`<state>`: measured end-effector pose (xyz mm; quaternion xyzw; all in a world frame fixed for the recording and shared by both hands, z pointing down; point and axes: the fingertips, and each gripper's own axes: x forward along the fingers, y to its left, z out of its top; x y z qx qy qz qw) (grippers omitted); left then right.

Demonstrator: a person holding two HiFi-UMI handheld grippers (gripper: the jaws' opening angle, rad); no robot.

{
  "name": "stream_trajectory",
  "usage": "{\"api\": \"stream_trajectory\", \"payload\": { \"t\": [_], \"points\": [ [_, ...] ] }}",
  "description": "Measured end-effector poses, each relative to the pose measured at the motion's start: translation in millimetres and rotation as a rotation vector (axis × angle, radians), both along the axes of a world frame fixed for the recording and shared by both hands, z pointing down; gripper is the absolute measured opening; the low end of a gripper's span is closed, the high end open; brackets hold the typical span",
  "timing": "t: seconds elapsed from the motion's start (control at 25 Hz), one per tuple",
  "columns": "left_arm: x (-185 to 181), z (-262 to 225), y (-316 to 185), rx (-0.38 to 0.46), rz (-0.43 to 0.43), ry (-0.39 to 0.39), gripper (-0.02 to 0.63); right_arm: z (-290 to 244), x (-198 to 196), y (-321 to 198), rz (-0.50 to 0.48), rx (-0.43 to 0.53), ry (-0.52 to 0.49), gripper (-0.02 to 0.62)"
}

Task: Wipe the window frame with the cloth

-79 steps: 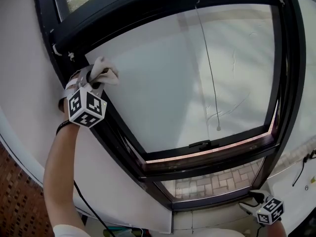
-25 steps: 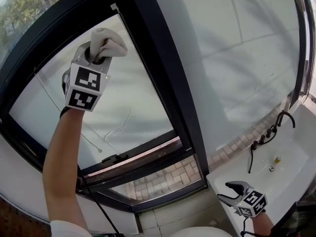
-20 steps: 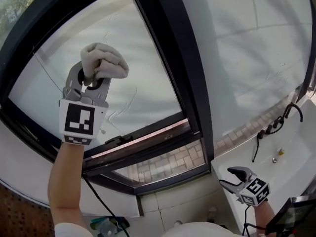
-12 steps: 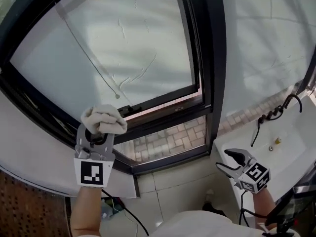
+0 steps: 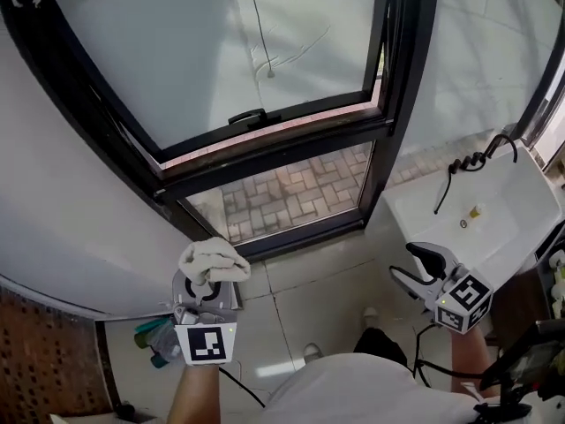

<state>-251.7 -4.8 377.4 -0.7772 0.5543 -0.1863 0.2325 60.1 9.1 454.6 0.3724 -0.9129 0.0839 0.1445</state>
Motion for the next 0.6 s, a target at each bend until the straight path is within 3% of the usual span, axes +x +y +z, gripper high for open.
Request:
{"api": "stream_trajectory", "payload": {
  "t": [0.32,0.6],
  "points": [
    [-30.2,45.6,68.4,-0.063,-0.041,0.108,0.130,-30.4,-14.9,41.9,0.025,0.074,0.043,0.236],
    [-5.9,43.6,101.4,-0.089,-0.035,0.184,0.130,-56.0,-0.7,65.6,0.022,0.138,0.017,0.236]
  ]
}}
